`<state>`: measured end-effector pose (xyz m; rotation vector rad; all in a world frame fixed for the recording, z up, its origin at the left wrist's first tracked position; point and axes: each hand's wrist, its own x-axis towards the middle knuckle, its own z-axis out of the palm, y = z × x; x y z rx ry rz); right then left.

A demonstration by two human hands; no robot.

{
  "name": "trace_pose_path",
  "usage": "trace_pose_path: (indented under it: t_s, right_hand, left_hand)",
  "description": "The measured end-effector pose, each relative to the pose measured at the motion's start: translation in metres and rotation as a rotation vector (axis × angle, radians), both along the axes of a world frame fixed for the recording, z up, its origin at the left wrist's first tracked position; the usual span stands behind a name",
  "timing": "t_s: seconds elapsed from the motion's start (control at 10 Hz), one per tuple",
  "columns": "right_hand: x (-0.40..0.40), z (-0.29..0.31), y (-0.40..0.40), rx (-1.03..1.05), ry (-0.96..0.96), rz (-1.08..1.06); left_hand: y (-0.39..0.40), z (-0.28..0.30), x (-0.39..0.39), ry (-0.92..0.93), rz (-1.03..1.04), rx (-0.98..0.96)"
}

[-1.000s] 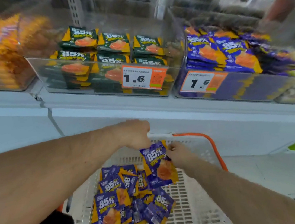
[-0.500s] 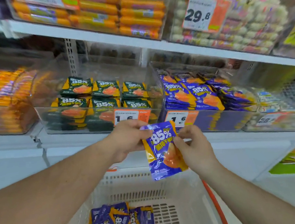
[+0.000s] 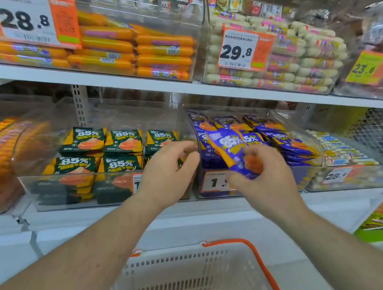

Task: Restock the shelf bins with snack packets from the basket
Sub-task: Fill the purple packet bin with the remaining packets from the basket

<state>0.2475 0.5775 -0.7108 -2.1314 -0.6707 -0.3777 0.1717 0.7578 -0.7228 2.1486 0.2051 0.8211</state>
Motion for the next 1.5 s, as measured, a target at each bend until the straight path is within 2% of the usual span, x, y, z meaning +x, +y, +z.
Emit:
trace_pose_path:
  t_s: [0.1,0.2,0.3,0.4,0.5,0.6,0.8,1.0,1.1,1.2,1.3,1.4,1.5]
  right_hand:
    - [0.042,0.023,0.017,-0.062,0.06,-0.026]
    - [0.079,0.041,0.049,-0.107,0.117,-0.044]
    - [0.111,0.049,0.086,-0.168,0.18,-0.064]
    - [0.137,0.045,0.121,-0.302,0.19,-0.116]
    - [0.157,0.033,0.148,-0.497,0.17,-0.15]
    - [0.169,0.024,0.162,-0.673,0.141,-0.097]
    - [0.171,0.033,0.173,-0.606,0.382,0.2]
    - [0.169,0.02,0.171,-0.641,0.144,0.044]
    - [0.172,0.028,0.171,-0.675,0.217,0.108]
    - [0.154,0.035,0.157,-0.568,0.063,0.028]
    - [0.109,0.027,0.14,-0.201,-0.393,0.058]
    - [0.051,0.003,0.116,0.181,-0.541,0.257]
    - [-0.001,-0.054,0.089,0.298,-0.358,0.37]
  left_hand:
    - [0.013,-0.009,0.011,0.181,0.037,0.266]
    - [0.017,-0.015,0.025,0.264,0.094,0.388]
    - [0.018,-0.015,0.034,0.255,0.181,0.394]
    - [0.013,-0.018,0.037,0.231,0.245,0.528]
    - [0.01,-0.024,0.038,0.22,0.269,0.559]
    - [0.012,-0.029,0.04,0.178,0.294,0.585]
    - [0.013,-0.035,0.043,0.169,0.313,0.635]
    - [0.01,-0.027,0.039,0.23,0.279,0.595]
    - [0.009,-0.025,0.041,0.26,0.235,0.536]
    - [0.012,-0.022,0.035,0.137,0.211,0.37]
    - [0.015,-0.028,0.021,-0.115,0.109,0.399]
    - [0.015,-0.043,-0.003,-0.156,-0.033,0.579]
    - [0.01,-0.066,-0.031,0.268,-0.175,0.533]
